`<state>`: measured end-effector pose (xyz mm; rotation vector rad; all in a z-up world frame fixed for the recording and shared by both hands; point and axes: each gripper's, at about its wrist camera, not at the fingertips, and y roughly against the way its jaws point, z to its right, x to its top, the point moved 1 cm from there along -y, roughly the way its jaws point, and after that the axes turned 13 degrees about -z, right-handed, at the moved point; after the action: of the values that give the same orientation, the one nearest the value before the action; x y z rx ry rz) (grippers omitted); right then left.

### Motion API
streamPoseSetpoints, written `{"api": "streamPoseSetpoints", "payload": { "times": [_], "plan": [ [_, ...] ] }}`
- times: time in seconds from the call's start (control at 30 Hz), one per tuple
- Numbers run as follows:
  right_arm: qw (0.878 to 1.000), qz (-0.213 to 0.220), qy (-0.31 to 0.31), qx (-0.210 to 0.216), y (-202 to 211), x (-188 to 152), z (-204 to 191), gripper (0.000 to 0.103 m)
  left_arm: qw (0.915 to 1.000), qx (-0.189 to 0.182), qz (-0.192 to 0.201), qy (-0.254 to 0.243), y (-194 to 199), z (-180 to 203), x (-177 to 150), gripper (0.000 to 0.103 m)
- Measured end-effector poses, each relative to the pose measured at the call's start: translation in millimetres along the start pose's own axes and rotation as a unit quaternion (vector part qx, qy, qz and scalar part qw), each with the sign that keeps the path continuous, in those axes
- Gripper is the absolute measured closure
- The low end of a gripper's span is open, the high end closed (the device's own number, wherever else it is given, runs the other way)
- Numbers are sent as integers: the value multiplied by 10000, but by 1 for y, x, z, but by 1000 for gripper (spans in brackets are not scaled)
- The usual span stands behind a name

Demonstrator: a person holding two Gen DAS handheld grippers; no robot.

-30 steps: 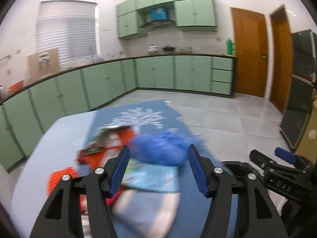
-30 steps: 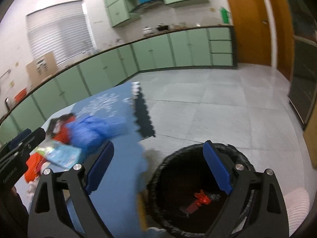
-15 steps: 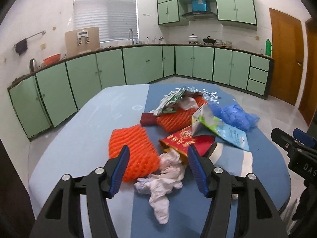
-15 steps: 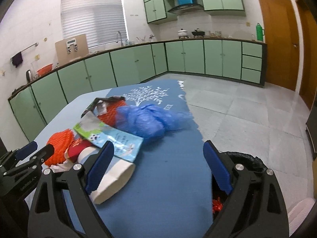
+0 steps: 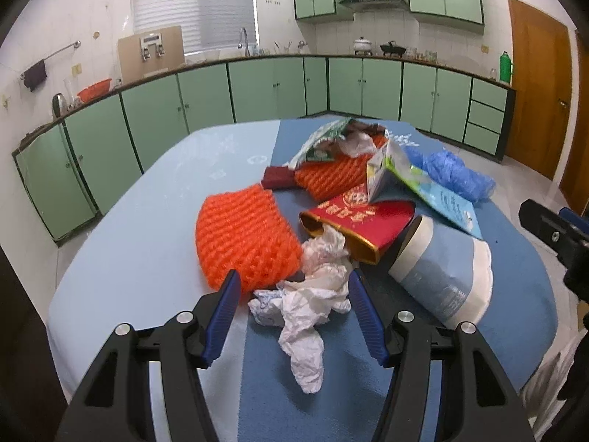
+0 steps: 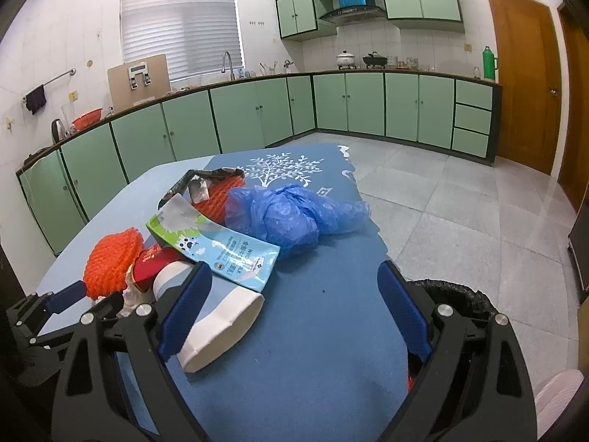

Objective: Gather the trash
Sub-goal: 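Return both tools to the table and grasp the white tissue with the left gripper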

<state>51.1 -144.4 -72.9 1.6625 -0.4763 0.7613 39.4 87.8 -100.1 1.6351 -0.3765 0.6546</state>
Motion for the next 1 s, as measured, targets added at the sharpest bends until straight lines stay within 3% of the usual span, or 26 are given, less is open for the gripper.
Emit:
{"api": "streamPoseSetpoints", "payload": {
  "times": [0.1,0.23,0.33,0.53,0.8,1.0],
  "plan": [
    [10000,-12,-39,-9,-1,-1,4,14,9999,-20,-110,-31,-4,2,-2,49],
    [9999,-42,-98,-12,-4,-1,9,14,9999,-19,-134,-38,-6,3,-2,82],
    [9999,-38,-98,-9,-4,-2,10,14,9999,-39,-114,12,-5,1,0,92],
    [10000,8,-63,-32,-4,-1,10,14,9998,-141,141,94,7,-3,3,96],
    [9998,126,96,-75,-1,6,8,14,9965,-186,818,24,42,-1,18,96],
    [9995,314,88,-32,0,23,8,14,9928,-128,1136,358,58,-16,34,96]
  ]
}}
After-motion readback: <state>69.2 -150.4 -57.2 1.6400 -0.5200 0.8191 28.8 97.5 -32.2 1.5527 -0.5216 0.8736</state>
